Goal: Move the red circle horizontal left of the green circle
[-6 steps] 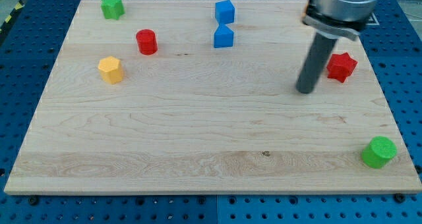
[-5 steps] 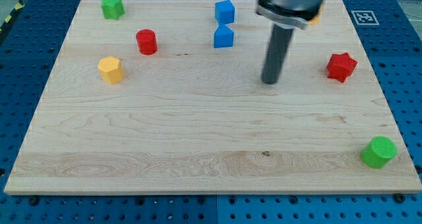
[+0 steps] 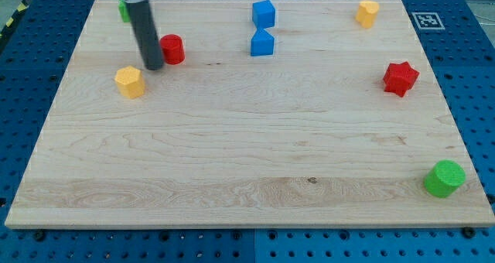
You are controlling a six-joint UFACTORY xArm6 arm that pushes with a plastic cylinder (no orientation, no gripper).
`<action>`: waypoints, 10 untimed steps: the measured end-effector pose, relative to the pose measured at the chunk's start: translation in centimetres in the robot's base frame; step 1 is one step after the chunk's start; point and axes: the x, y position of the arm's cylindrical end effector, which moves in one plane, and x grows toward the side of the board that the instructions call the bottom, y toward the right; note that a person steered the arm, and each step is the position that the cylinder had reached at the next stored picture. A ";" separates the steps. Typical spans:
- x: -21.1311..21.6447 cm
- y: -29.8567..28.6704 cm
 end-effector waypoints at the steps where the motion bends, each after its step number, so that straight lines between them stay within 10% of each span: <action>1: -0.8 -5.6; 4: -3.9 5.3; 8: 17.5 15.2; 10: 15.6 12.4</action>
